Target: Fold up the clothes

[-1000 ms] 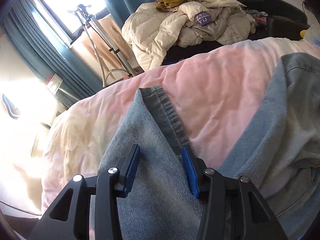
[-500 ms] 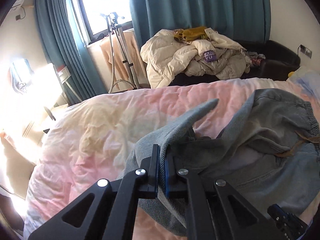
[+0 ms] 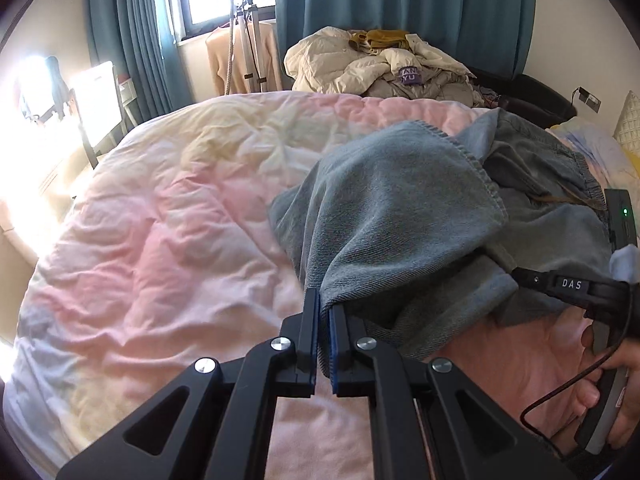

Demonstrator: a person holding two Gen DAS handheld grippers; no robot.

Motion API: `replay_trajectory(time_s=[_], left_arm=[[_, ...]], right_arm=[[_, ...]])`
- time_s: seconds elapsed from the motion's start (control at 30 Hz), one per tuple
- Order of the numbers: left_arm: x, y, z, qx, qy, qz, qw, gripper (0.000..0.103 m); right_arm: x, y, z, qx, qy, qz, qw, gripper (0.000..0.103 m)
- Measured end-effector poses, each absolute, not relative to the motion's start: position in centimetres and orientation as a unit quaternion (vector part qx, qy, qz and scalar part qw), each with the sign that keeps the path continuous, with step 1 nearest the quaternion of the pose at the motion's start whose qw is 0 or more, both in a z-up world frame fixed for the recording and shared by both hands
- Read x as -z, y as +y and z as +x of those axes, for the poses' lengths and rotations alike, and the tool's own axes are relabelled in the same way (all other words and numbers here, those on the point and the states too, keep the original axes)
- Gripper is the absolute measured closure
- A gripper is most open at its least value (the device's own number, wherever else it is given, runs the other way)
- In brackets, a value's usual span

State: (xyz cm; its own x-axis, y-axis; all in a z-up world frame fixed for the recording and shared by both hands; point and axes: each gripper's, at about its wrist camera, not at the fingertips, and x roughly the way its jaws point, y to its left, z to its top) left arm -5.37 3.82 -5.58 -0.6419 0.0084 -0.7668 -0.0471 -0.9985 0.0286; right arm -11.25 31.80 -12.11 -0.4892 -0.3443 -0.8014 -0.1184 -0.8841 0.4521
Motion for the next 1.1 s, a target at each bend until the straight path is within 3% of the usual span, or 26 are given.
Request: replay_trajectory(time_s=[0.13, 0.3, 0.43, 0.6, 1.0, 1.1], left_arm=[[6.5, 4.4, -4.9, -0.901, 0.046, -0.43, 0.029, 0.096], [5.3, 5.9, -3.6, -0.909, 0.07, -0.405, 0.075, 0.061], [3.6, 7.5, -2.7, -0.922, 0.099, -0.363, 0.091, 0.058], [3.3, 11.4, -2.9, -0.918, 0.194, -0.324, 0.122, 0.058], [10.2, 20.4, -9.8, -0.822, 0.417, -0.375, 0.101, 0.058], [9.6, 19.8, -11.8, -0.834, 0.371, -0.396, 0.096, 0.059]], right_arm=[[12.6, 32.1, -11.3, 0.824, -0.241, 0.509, 0.067, 0.094], [12.8, 32.6, -11.4, 0.817, -0.252, 0.515, 0.065, 0.094], [12.0, 33.4, -11.5, 0.815, -0.275, 0.505, 0.067, 0.094], [10.7, 34.5, -11.5, 0.813, -0.309, 0.487, 0.076, 0.094], [9.9, 35.0, -12.1, 0.8, -0.34, 0.481, 0.119, 0.094], [10.3, 34.4, -11.9, 0.802, -0.333, 0.481, 0.123, 0.094]])
